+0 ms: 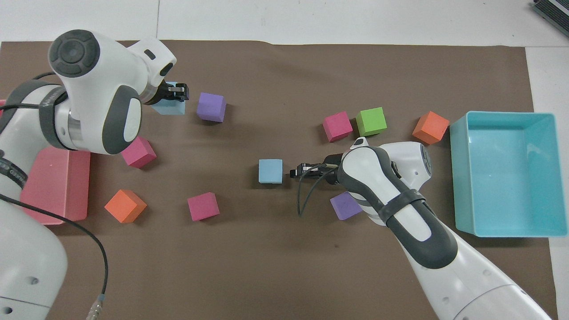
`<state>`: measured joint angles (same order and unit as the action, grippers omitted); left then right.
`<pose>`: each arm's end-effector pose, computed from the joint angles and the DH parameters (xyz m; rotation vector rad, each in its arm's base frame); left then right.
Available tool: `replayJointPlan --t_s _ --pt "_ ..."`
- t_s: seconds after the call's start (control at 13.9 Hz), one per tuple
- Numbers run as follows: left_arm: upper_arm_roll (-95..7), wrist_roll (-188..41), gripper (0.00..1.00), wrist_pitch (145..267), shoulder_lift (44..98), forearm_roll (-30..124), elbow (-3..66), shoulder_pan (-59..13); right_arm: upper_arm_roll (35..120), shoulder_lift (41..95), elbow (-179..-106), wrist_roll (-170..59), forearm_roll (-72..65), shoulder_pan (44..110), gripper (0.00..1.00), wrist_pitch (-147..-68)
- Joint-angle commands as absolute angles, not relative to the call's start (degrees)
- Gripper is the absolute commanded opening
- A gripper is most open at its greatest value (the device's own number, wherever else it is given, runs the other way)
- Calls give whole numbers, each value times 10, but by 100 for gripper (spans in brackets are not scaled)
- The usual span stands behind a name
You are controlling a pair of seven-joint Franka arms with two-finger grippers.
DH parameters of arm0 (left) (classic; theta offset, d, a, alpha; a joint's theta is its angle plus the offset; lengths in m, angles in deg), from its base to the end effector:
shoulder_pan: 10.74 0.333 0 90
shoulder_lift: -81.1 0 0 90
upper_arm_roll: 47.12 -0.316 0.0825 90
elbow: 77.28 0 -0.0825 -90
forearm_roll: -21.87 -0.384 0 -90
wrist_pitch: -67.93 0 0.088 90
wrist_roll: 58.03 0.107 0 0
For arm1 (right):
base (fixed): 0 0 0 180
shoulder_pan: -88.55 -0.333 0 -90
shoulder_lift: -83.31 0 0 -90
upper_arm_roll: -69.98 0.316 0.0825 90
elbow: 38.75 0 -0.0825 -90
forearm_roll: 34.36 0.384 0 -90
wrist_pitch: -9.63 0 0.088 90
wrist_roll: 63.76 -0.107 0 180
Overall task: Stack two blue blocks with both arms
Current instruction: 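Carry the held cube with the left gripper over the center blue cube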
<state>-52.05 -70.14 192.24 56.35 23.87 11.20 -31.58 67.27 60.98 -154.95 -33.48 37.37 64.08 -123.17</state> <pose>0.6698 -0.2014 0.4226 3.0833 -0.0938 0.2945 0.5494 0.2392 0.2540 -2.3096 0.0468 0.0185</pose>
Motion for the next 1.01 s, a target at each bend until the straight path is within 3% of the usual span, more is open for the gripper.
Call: replayJointPlan --t_s 0.0,0.58,0.93 --pt "-531 -754 0 1918 576 240 128 -361 676 612 -1555 -319 393 646 0 -1231" --pt "-532 -863 0 1926 605 220 183 -467 676 612 -1555 -319 395 647 0 -1231" --pt "-532 -949 0 1961 630 186 252 -518 676 612 -1555 -319 395 649 0 -1230"
